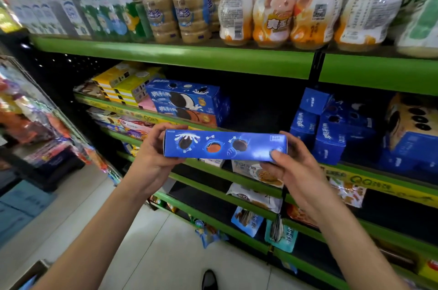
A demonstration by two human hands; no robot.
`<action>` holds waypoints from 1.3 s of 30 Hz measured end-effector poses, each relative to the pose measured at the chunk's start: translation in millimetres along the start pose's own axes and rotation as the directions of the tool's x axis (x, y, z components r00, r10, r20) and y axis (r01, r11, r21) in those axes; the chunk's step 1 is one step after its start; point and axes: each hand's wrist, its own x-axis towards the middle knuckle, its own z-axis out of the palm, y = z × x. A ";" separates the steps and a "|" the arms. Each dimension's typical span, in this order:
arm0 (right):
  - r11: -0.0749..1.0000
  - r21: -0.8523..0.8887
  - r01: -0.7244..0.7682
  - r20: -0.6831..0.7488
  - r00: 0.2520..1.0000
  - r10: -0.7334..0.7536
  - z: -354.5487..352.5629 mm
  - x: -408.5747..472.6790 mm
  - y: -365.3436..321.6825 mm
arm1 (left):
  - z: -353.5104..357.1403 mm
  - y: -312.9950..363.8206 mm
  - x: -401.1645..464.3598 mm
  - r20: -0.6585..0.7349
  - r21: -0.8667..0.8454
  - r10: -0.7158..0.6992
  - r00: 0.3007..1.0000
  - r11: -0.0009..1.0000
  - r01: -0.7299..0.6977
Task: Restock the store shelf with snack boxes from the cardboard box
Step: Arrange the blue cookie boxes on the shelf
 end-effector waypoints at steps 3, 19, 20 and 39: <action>0.998 0.048 -0.035 -0.004 0.999 0.035 15.2 2.1 0.5 | -2.8 1.2 -2.9 -0.042 -0.011 0.062 0.997 0.998 -0.063; 0.996 0.012 -0.088 0.215 0.973 0.084 25.7 -9.8 -13.7 | 74.5 8.4 -12.0 0.221 0.574 0.048 0.974 0.801 -0.169; 0.994 -0.013 -0.108 0.239 0.965 0.108 18.6 -8.7 -15.4 | 75.1 8.8 -5.3 0.100 0.554 0.016 0.995 0.829 -0.069; 0.991 -0.130 0.045 0.023 0.999 -0.042 -11.8 25.0 -5.9 | -2.0 -5.5 12.2 -0.166 -0.079 -0.113 0.980 0.992 0.101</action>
